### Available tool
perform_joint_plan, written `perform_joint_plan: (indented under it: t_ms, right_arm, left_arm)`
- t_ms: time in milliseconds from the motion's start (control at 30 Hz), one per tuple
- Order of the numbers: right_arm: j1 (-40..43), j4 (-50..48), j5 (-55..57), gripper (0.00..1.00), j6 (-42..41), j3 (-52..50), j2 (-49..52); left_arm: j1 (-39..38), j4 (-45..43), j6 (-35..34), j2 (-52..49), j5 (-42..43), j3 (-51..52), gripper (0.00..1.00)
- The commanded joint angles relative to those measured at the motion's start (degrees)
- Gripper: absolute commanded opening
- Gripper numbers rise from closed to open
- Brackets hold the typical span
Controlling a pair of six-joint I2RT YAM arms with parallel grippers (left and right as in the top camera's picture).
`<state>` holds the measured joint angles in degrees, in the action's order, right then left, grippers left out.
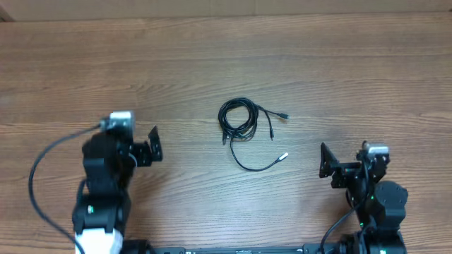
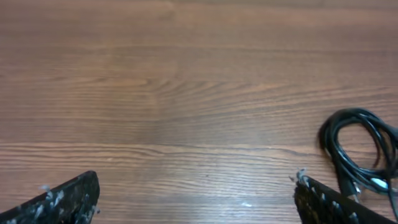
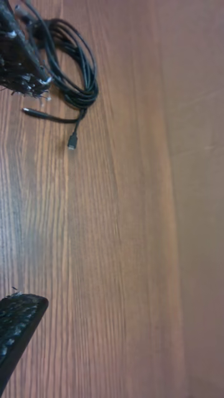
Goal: Untangle cables
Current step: 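Raise both arms and move the left gripper toward the cable bundle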
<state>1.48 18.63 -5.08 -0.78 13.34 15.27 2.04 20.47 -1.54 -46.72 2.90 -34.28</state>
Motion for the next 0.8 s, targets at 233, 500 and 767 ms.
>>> perform_joint_plan:
  t_ms: [233, 500, 767]
  right_arm:
    - [0.2, 13.6, 0.5, 1.00, -2.5, 19.2, 21.0]
    - [0.2, 25.6, 0.5, 1.00, -2.4, 35.5, 34.1]
    - [0.2, 22.5, 0.7, 1.00, -2.4, 36.2, 37.9]
  left_arm:
    - [0.5, 0.9, -3.4, -17.8, 8.0, -11.7, 1.00]
    - [0.6, -2.8, -12.7, -19.3, 13.1, -11.7, 1.00]
    - [0.6, -2.5, -12.9, -19.3, 13.0, -11.7, 1.00]
